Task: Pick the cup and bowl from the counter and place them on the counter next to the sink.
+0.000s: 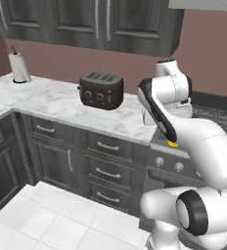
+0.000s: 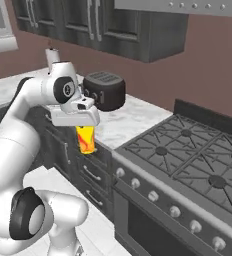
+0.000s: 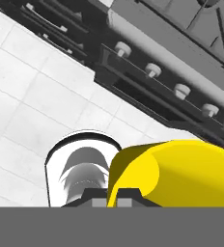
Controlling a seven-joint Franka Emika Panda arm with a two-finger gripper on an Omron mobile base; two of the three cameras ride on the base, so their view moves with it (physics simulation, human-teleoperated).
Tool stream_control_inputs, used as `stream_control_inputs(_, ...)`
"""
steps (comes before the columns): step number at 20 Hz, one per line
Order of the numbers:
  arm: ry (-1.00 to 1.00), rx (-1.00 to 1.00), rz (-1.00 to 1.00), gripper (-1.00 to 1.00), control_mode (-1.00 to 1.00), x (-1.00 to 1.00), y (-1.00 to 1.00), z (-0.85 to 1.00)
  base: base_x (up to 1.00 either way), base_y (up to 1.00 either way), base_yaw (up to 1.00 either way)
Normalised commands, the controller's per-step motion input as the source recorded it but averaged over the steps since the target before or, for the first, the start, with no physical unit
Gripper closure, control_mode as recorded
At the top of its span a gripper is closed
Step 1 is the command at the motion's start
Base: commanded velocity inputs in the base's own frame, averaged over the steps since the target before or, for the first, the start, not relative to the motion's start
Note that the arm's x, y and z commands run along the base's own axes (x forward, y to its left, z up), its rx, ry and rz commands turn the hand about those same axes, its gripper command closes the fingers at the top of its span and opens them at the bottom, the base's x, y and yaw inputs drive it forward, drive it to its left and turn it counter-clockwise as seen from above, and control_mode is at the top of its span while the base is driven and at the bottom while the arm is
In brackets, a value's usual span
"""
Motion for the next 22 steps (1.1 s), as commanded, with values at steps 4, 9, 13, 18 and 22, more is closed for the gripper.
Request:
stream_control_inputs(4,0.00,0.00,0.00,1.00,1.00,0.00,0.00,0.00,0.00,0.00,0.56)
stream_control_inputs(9,0.00,0.00,0.00,1.00,1.00,0.00,0.00,0.00,0.00,0.00,0.57)
stream_control_inputs(13,0.00,0.00,0.00,1.00,1.00,0.00,0.00,0.00,0.00,0.00,0.58)
stream_control_inputs(18,0.00,0.00,0.00,1.00,1.00,0.00,0.00,0.00,0.00,0.00,0.59)
stream_control_inputs(22,0.00,0.00,0.00,1.00,1.00,0.00,0.00,0.00,0.11,0.01,0.50)
